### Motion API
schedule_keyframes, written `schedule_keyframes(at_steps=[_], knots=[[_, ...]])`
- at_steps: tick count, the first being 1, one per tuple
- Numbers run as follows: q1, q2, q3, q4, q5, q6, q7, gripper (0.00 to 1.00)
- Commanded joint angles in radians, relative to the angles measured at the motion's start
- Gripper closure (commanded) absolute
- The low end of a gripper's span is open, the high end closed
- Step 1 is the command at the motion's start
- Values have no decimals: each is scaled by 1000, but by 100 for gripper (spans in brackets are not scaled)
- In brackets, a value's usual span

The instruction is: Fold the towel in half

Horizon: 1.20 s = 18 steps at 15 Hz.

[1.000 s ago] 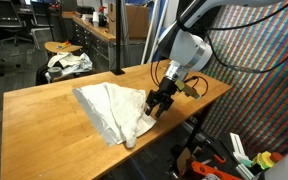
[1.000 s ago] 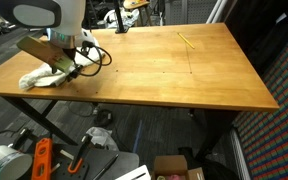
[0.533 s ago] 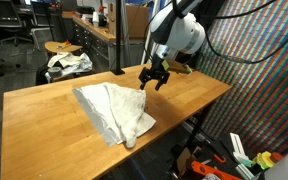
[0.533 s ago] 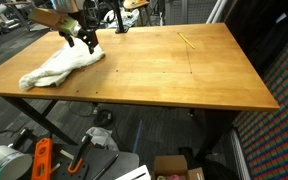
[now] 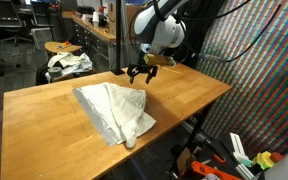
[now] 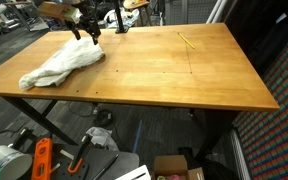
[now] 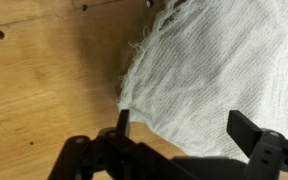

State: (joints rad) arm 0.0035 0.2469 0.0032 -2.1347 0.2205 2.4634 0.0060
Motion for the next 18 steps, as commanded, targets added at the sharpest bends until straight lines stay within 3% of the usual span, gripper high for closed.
schedule_keyframes(at_steps=[1,8,15,16,18], knots=[[-14,109,5,141,-2,-74,25,0],[-62,233,3,268,16,-176,12,0],[-102,272,19,292,44,-278,-28,0],[-107,270,24,290,57,-281,-37,25],[-128,263,43,289,114,-289,-71,34]])
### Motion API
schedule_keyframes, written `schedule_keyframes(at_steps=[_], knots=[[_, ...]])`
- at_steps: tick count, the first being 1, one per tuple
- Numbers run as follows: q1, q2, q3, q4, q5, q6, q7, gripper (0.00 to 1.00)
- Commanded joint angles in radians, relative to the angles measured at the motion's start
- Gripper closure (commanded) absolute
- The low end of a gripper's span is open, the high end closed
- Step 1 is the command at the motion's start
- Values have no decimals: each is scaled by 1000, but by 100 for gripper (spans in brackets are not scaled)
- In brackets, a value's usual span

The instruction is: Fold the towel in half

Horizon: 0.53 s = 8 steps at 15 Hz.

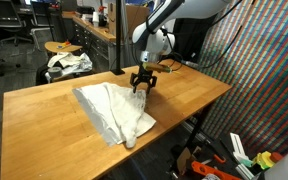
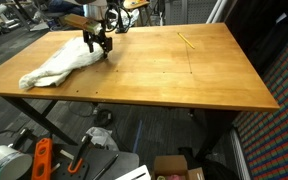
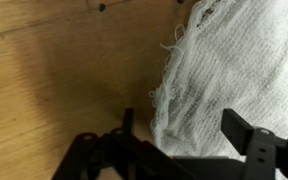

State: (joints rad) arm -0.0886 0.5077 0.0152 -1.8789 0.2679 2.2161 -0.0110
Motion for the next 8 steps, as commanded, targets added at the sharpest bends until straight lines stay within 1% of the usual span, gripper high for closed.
schedule_keyframes(at_steps=[1,3,4,8], knots=[[-47,0,41,33,101,-40,-73,44],[-60,5,51,39,151,-42,-98,58],[-65,6,55,39,172,-37,-108,67],[-80,18,55,44,220,-43,-129,97]])
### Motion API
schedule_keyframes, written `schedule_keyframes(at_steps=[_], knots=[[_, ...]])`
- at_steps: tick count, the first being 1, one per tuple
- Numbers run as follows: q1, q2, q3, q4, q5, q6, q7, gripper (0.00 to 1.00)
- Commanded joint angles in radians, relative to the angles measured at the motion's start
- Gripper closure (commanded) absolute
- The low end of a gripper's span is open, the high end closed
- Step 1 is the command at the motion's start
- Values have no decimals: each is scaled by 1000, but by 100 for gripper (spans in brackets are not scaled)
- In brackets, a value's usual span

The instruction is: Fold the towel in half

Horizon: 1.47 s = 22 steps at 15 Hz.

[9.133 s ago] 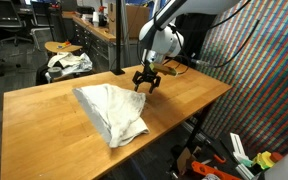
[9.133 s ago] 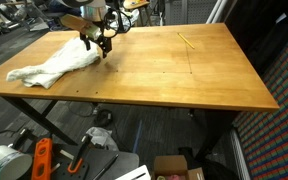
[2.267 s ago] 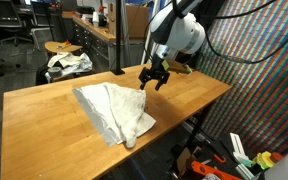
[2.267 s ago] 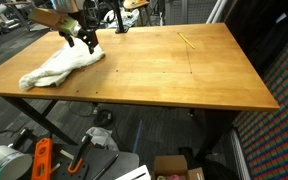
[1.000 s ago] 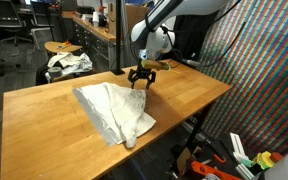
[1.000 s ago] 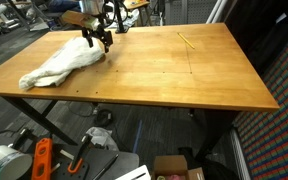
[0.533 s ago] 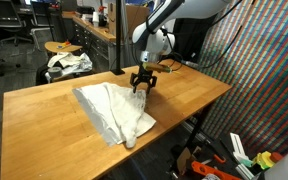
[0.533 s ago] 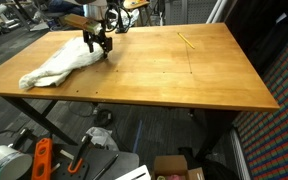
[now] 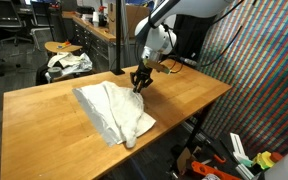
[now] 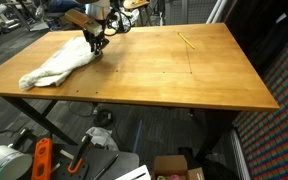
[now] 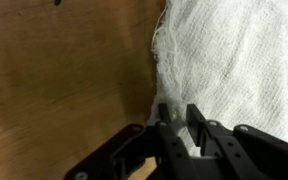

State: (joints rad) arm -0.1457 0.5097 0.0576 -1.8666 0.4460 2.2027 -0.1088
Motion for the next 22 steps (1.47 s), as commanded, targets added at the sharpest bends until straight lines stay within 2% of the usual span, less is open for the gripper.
schedule_keyframes(at_steps=[1,3,4,5,7,15,18,22], knots=[[-27,9,14,31,55,-34,-35,98],[-33,5,15,32,74,-36,-39,100],[-34,7,14,31,83,-31,-40,97],[-31,11,11,32,87,-23,-34,77],[-27,10,7,26,88,-11,-30,64],[-16,25,5,13,83,58,-29,3],[-18,40,8,13,82,106,-26,0],[-28,51,18,26,82,40,-22,0]])
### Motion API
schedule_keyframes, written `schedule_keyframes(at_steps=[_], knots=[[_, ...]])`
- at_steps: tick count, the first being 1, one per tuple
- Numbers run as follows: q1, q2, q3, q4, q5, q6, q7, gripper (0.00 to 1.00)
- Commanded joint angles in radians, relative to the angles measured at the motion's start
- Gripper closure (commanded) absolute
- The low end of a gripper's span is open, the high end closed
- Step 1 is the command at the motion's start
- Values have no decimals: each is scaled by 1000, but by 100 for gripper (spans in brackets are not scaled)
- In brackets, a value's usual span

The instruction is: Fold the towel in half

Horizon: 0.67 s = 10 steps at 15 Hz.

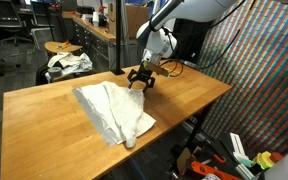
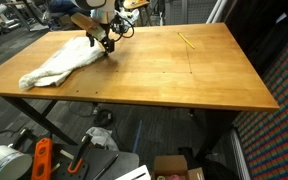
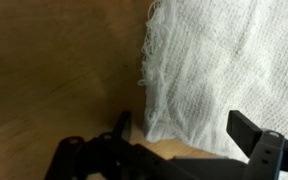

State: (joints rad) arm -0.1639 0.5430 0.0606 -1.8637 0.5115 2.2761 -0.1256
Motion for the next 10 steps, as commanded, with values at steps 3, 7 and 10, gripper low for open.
schedule_keyframes(at_steps=[3,7,10], knots=[[-17,16,21,26,28,-69,-12,0],[-32,19,29,40,69,-127,-21,0],[-43,25,32,51,156,-108,-28,0]])
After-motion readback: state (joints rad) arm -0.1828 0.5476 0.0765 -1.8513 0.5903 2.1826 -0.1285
